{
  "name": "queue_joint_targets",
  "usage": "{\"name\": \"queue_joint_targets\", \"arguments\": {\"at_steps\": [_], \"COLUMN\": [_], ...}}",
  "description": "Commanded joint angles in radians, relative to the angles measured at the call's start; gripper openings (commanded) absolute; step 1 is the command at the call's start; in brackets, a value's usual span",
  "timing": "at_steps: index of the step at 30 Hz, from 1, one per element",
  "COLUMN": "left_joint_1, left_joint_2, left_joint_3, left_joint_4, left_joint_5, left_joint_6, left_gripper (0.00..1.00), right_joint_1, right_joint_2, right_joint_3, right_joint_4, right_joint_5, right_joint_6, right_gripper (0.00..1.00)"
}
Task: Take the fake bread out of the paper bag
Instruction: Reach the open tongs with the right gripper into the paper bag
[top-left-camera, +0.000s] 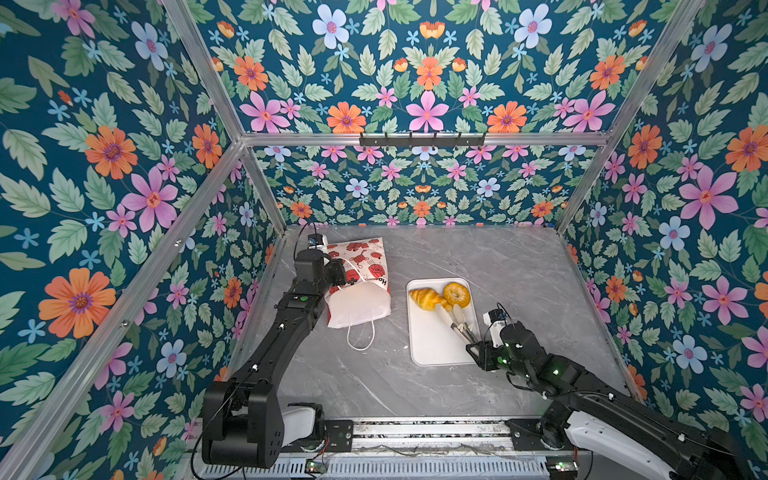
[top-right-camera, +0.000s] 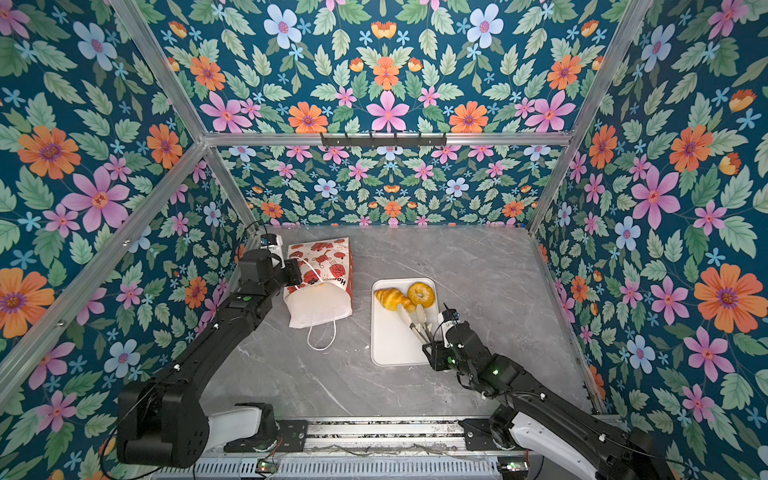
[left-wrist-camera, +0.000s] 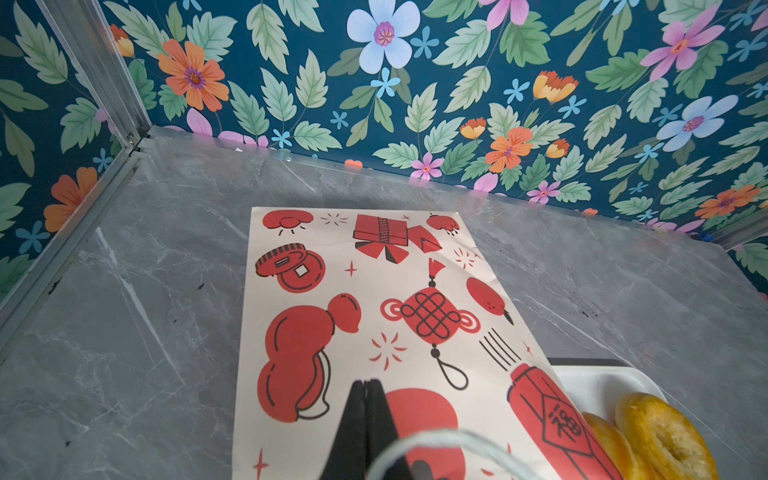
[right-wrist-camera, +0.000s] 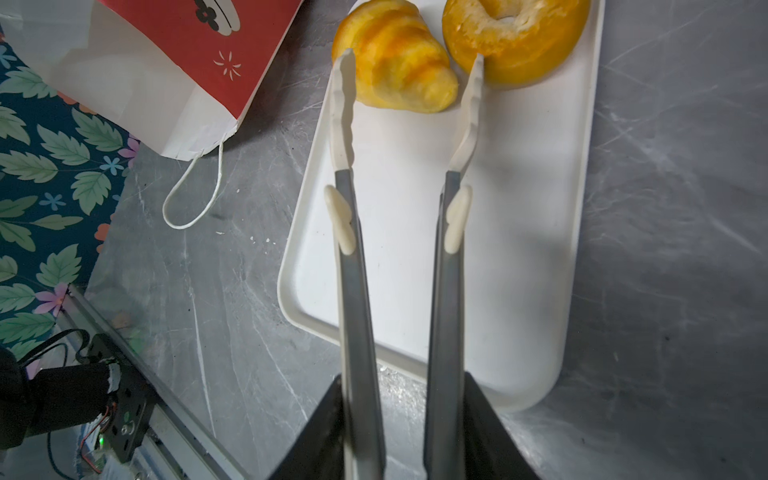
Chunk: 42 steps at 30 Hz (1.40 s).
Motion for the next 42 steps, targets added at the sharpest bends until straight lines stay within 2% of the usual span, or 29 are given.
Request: {"name": "queue_joint_targets", "arguments": {"at_steps": [1, 8, 14, 16, 18, 21, 27, 37, 42], "left_joint_1": [0.001, 0.002, 0.002, 0.001, 0.001, 0.001, 0.002, -0.005, -0.014], "left_joint_2": [0.002, 0.006, 0.008, 0.008, 0.008, 0.01, 0.006, -0.001, 0.002], "left_joint_3": [0.001, 0.004, 0.008, 0.013, 0.021, 0.037, 0.054, 0.083, 0.098], "left_joint_4": [0.033, 0.033, 0.032, 0.029, 0.027, 0.018, 0.014, -0.014, -0.027], "left_joint_5": [0.004, 0.007, 0.013, 0.023, 0.034, 0.049, 0.067, 0.099, 0.098], "left_joint_6": [0.003, 0.003, 0.002, -0.002, -0.008, -0.011, -0.017, -0.051, -0.059], "left_gripper": [0.0, 0.0, 0.0, 0.0, 0.0, 0.0, 0.0, 0.0, 0.0], "right_joint_1": [0.0, 0.001, 0.001, 0.0, 0.004, 0.051, 0.231, 0.271, 0.275], "right_joint_2": [-0.02, -0.071, -0.073, -0.065, -0.044, 0.022, 0.221, 0.529, 0.644], "right_joint_3": [0.016, 0.055, 0.1, 0.115, 0.133, 0.176, 0.311, 0.48, 0.566], "right_joint_4": [-0.003, -0.062, -0.047, -0.03, -0.014, 0.002, 0.034, 0.164, 0.217], "right_joint_5": [0.016, 0.022, -0.076, -0.115, -0.166, -0.205, -0.112, -0.048, -0.064], "right_joint_6": [-0.016, -0.036, -0.054, -0.07, -0.087, -0.129, -0.231, -0.365, -0.399], "right_gripper": [0.45, 0.46, 0.44, 0.38, 0.36, 0.35, 0.35, 0.34, 0.34]}}
